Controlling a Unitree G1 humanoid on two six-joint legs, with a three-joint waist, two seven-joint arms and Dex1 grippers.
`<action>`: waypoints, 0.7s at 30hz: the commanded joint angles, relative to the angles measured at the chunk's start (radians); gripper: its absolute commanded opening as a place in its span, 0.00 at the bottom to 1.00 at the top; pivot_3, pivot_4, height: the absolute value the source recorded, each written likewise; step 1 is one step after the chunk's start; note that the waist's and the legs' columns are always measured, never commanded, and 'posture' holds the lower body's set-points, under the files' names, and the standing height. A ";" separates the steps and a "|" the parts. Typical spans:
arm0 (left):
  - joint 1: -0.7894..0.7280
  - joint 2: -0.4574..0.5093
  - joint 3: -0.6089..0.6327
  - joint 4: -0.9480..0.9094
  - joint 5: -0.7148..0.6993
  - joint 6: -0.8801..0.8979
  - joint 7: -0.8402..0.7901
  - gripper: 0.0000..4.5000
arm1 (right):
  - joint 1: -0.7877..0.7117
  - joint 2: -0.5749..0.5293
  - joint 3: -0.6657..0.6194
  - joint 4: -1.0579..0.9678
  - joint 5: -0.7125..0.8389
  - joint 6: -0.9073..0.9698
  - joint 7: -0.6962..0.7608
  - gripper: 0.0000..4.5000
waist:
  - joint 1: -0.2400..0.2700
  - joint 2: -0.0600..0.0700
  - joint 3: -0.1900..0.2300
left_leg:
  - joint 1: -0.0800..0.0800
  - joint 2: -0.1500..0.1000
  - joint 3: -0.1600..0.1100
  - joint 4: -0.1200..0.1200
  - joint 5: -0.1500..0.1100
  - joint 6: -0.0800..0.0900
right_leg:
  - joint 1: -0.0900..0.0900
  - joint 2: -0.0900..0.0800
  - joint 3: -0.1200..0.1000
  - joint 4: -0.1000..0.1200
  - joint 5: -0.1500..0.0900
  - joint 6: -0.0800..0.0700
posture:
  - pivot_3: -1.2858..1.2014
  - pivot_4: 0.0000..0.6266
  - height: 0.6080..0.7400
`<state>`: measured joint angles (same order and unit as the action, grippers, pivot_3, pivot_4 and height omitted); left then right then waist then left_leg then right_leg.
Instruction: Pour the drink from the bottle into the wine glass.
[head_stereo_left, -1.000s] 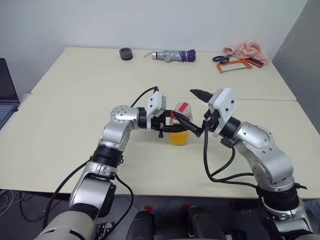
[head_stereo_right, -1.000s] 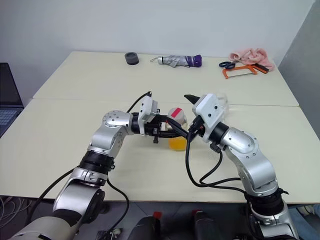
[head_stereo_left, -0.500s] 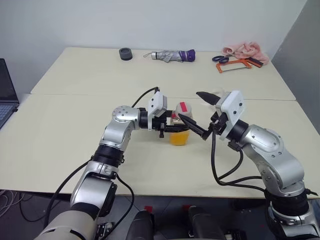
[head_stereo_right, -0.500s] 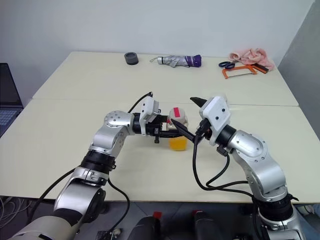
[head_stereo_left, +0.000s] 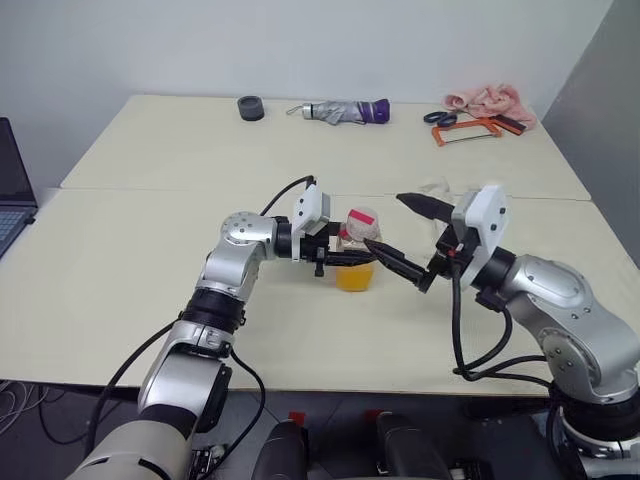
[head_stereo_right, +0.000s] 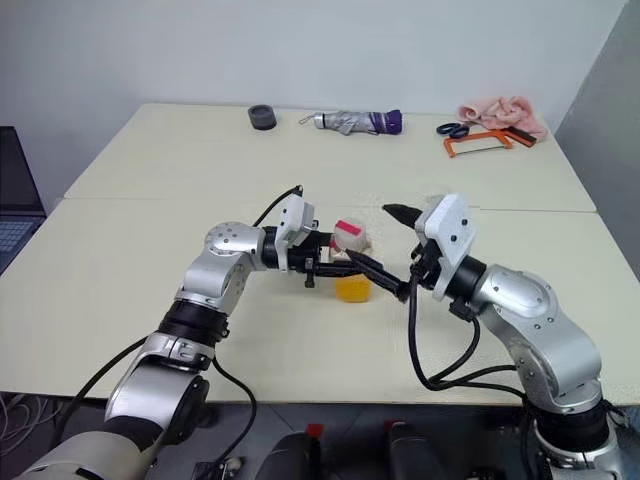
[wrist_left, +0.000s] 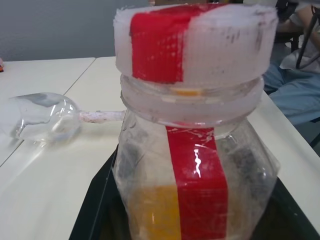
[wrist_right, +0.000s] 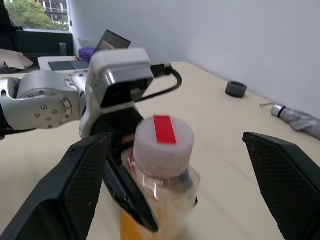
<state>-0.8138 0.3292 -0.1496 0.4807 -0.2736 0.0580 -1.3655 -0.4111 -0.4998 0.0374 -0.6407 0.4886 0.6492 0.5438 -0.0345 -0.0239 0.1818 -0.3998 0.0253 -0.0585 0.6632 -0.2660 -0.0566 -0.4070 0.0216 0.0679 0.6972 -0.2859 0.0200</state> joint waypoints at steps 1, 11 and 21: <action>-0.041 -0.001 0.016 -0.012 -0.015 -0.020 -0.010 0.39 | -0.054 0.031 0.065 0.019 -0.071 -0.051 -0.030 1.00 | 0.000 0.000 0.000 | 0.000 0.000 0.000 0.000 0.000 0.000 | 0.000 0.000 0.000 0.000 0.000 0.000 | 0.52 0.24 1.00; -0.054 -0.002 0.016 -0.001 -0.015 -0.021 -0.026 0.39 | -0.076 0.062 0.108 0.084 -0.171 -0.115 -0.034 1.00 | 0.002 0.000 0.000 | 0.000 0.000 0.000 0.000 0.000 0.000 | 0.000 0.000 0.000 0.000 0.000 0.000 | 0.52 0.24 1.00; -0.052 0.001 0.024 0.000 -0.027 -0.013 -0.043 0.39 | -0.063 0.075 0.085 0.119 -0.201 -0.121 -0.040 1.00 | 0.002 0.000 0.000 | 0.000 0.000 0.000 0.000 0.000 0.000 | 0.000 0.000 0.000 0.000 0.000 0.000 | 0.52 0.24 1.00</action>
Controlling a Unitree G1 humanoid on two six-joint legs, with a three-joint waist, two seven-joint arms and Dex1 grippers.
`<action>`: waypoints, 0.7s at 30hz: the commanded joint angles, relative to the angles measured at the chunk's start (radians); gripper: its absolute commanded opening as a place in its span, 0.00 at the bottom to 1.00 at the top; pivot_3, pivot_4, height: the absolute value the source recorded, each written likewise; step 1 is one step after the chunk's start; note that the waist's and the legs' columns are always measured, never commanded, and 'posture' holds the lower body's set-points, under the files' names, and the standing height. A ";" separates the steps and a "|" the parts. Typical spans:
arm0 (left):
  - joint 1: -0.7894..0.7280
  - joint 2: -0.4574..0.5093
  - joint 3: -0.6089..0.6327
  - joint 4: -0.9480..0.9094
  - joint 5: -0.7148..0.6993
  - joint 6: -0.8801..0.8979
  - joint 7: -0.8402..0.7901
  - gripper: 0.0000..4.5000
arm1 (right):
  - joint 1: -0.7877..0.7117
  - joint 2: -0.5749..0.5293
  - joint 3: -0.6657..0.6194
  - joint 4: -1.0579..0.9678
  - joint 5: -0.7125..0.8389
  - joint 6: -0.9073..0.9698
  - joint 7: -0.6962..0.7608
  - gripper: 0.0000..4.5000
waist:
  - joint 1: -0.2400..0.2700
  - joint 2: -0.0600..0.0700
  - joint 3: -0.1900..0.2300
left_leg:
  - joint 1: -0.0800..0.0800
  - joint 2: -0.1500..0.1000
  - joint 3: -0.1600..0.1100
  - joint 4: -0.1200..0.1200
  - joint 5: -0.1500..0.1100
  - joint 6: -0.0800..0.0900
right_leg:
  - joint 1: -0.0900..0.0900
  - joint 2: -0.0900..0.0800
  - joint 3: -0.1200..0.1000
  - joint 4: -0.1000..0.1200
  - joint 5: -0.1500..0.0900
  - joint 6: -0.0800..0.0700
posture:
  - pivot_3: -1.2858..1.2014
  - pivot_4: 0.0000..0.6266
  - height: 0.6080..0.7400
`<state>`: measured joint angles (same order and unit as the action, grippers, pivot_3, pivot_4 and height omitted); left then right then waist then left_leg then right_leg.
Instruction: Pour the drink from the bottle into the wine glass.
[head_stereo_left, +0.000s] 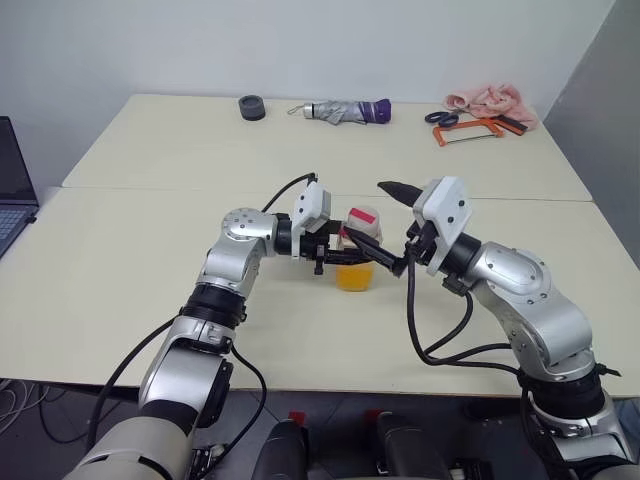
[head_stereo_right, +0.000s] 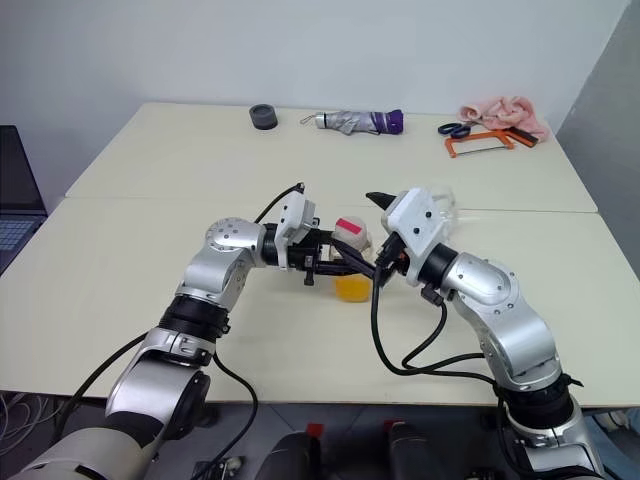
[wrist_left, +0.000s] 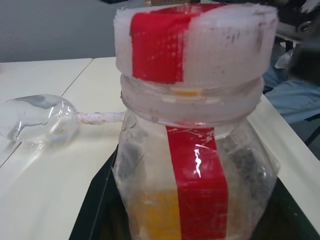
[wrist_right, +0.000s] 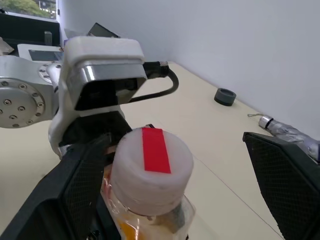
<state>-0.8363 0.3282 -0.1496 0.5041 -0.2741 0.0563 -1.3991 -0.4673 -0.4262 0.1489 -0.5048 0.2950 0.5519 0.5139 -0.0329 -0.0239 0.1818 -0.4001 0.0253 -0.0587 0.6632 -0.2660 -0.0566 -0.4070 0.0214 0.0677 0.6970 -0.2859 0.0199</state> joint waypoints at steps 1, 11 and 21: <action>-0.029 0.003 0.024 -0.024 -0.027 -0.011 -0.012 0.39 | -0.007 0.006 -0.033 -0.016 -0.004 -0.020 -0.013 1.00 | 0.000 0.000 0.000 | 0.000 0.000 0.000 0.000 0.000 0.000 | 0.000 0.000 0.000 0.000 0.000 0.000 | 0.52 0.24 1.00; -0.034 0.008 0.023 -0.007 -0.023 -0.013 -0.029 0.39 | 0.011 0.003 -0.057 -0.030 0.014 0.000 -0.009 1.00 | 0.000 0.000 0.000 | 0.000 0.000 0.000 0.000 0.000 0.000 | 0.000 0.000 0.000 0.000 0.000 0.000 | 0.52 0.24 1.00; -0.041 0.009 0.023 0.008 -0.017 -0.022 -0.028 0.39 | 0.018 -0.010 -0.064 -0.040 0.030 0.009 0.003 1.00 | 0.000 0.000 0.000 | 0.000 0.000 0.000 0.000 0.000 0.000 | 0.000 0.000 0.000 0.000 0.000 0.000 | 0.52 0.24 1.00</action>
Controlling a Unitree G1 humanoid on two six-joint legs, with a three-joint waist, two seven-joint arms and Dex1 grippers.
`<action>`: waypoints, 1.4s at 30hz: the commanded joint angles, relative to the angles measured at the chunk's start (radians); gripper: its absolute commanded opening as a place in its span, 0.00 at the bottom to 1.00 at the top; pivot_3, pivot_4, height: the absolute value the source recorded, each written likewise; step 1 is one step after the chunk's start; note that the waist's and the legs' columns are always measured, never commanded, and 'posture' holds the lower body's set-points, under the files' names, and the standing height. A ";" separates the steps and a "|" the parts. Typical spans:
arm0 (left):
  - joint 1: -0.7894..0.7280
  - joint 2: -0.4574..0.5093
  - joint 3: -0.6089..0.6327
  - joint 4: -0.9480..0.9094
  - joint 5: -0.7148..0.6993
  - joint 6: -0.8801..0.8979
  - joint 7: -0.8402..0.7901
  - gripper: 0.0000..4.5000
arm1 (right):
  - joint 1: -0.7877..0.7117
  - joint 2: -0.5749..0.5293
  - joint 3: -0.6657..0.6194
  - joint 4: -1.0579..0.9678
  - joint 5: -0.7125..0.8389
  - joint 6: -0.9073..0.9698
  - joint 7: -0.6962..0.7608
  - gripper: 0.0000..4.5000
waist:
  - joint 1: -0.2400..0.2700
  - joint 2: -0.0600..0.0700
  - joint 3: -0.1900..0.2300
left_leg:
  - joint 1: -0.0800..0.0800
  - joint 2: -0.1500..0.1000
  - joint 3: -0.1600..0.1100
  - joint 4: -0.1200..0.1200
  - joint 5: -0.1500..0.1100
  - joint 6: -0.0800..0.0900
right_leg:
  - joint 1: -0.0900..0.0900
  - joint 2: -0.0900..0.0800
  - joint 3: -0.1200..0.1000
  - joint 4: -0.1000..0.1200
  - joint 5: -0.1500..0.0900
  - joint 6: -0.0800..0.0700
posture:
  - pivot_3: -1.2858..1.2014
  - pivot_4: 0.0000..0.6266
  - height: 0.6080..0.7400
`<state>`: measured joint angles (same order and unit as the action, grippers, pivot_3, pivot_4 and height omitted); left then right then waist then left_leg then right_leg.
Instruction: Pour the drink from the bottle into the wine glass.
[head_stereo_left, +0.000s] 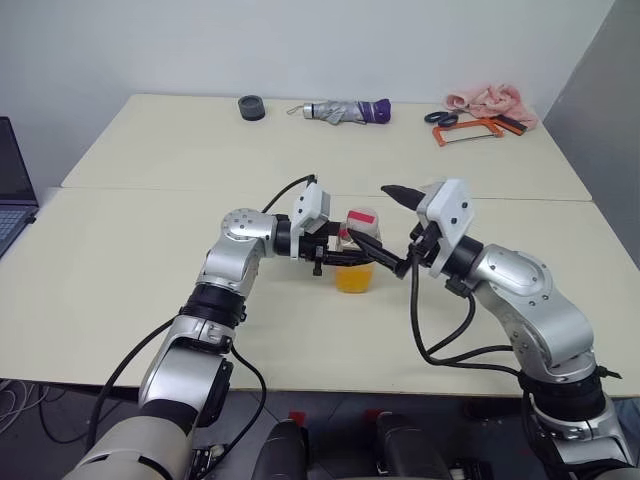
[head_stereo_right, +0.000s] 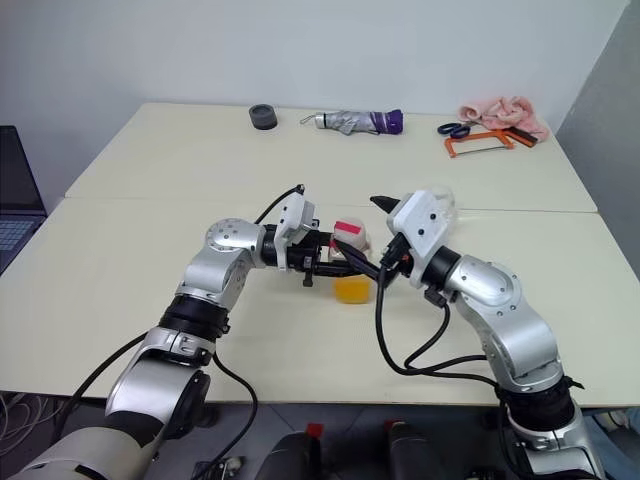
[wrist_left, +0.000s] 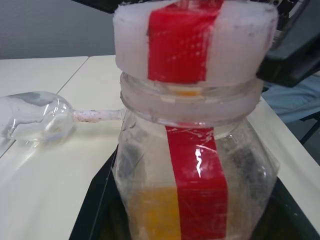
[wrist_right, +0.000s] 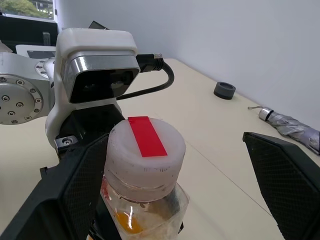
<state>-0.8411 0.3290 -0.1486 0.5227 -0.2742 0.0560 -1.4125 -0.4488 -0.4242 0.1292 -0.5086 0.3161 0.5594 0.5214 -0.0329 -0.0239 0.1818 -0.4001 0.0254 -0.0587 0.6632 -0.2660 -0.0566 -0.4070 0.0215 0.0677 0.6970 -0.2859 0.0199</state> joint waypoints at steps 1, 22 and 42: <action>-0.036 0.009 0.023 -0.010 -0.017 -0.022 -0.015 0.39 | 0.000 -0.014 -0.044 -0.037 0.011 0.002 -0.003 1.00 | 0.000 0.000 0.000 | 0.000 0.000 0.000 0.000 0.000 0.000 | 0.000 0.000 0.000 0.000 0.000 0.000 | 0.52 0.24 1.00; -0.035 0.012 0.023 -0.003 -0.013 -0.029 -0.009 0.39 | 0.009 -0.023 -0.052 -0.052 0.050 0.017 0.013 1.00 | 0.000 0.000 0.000 | 0.000 0.000 0.000 0.000 0.000 0.000 | 0.000 0.000 0.000 0.000 0.000 0.000 | 0.52 0.24 1.00; -0.030 0.009 0.024 -0.007 -0.015 -0.034 0.003 0.39 | 0.011 -0.031 -0.073 -0.093 0.162 0.081 0.038 1.00 | 0.000 0.000 0.000 | 0.000 0.000 0.000 0.000 0.000 0.000 | 0.000 0.000 0.000 0.000 0.000 0.000 | 0.52 0.24 1.00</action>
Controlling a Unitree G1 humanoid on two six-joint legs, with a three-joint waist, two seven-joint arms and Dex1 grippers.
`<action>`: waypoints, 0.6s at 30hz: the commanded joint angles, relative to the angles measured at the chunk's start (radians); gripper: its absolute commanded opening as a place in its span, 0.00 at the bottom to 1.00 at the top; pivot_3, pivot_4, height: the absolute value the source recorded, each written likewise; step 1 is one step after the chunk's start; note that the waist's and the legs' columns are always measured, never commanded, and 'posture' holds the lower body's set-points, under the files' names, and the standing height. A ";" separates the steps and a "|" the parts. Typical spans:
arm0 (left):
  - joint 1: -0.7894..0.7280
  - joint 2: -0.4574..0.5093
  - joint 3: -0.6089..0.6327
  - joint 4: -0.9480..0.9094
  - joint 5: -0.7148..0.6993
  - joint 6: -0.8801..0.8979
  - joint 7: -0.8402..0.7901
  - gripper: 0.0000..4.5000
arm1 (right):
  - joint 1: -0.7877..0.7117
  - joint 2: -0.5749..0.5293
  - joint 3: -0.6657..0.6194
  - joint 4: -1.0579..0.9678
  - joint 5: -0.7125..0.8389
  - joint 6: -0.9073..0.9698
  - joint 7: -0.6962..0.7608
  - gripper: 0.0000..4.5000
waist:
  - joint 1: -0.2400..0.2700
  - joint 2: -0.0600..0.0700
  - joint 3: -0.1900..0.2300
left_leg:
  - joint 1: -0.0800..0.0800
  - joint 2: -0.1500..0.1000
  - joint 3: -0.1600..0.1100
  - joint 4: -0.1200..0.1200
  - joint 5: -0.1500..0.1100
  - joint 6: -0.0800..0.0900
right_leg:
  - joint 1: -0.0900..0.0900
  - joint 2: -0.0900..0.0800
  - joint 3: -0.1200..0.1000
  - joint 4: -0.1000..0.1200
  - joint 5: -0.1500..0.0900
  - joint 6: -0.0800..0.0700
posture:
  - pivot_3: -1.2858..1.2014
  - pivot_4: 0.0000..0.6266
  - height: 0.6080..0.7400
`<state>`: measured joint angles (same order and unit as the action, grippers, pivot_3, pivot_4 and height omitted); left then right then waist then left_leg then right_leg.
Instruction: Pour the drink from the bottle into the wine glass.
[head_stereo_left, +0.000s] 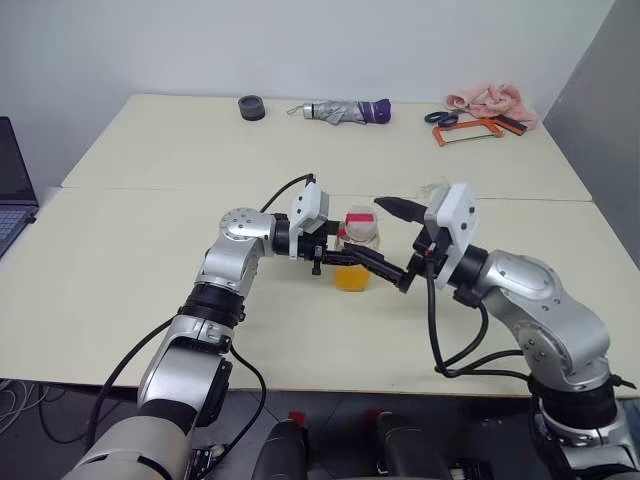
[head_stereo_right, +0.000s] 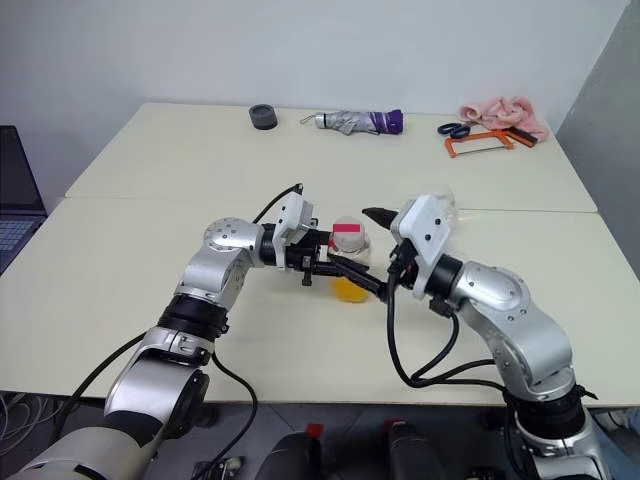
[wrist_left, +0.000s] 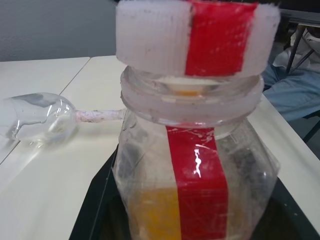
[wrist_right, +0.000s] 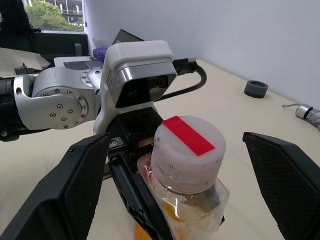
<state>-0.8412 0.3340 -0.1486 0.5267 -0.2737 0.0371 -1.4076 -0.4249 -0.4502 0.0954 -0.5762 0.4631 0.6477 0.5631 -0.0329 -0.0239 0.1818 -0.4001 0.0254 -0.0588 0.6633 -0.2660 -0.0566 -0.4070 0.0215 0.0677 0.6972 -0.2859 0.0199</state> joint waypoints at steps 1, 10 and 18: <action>-0.031 0.004 0.024 -0.011 -0.016 -0.015 -0.002 0.39 | -0.014 -0.006 -0.041 -0.022 0.015 -0.008 -0.005 1.00 | 0.000 0.000 0.000 | 0.000 0.000 0.000 0.000 0.000 0.000 | 0.000 0.000 0.000 0.000 0.000 0.000 | 0.52 0.24 1.00; -0.028 0.001 0.024 -0.018 -0.017 -0.016 0.002 0.39 | -0.029 -0.002 -0.073 -0.001 0.042 0.002 -0.001 1.00 | 0.000 0.000 0.000 | 0.000 0.000 0.000 0.000 0.000 0.000 | 0.000 0.000 0.000 0.000 0.000 0.000 | 0.52 0.24 1.00; -0.026 0.000 0.026 -0.018 -0.019 -0.017 0.004 0.39 | -0.041 -0.002 -0.095 0.018 0.061 0.002 -0.008 1.00 | 0.000 0.000 0.000 | 0.000 0.000 0.000 0.000 0.000 0.000 | 0.000 0.000 0.000 0.000 0.000 0.000 | 0.52 0.24 1.00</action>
<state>-0.8412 0.3336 -0.1486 0.5267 -0.2738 0.0357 -1.4062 -0.4455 -0.4539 0.0310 -0.5419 0.4982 0.6559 0.5606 -0.0328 -0.0239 0.1818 -0.4001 0.0254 -0.0588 0.6632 -0.2660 -0.0566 -0.4070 0.0215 0.0676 0.6972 -0.2859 0.0199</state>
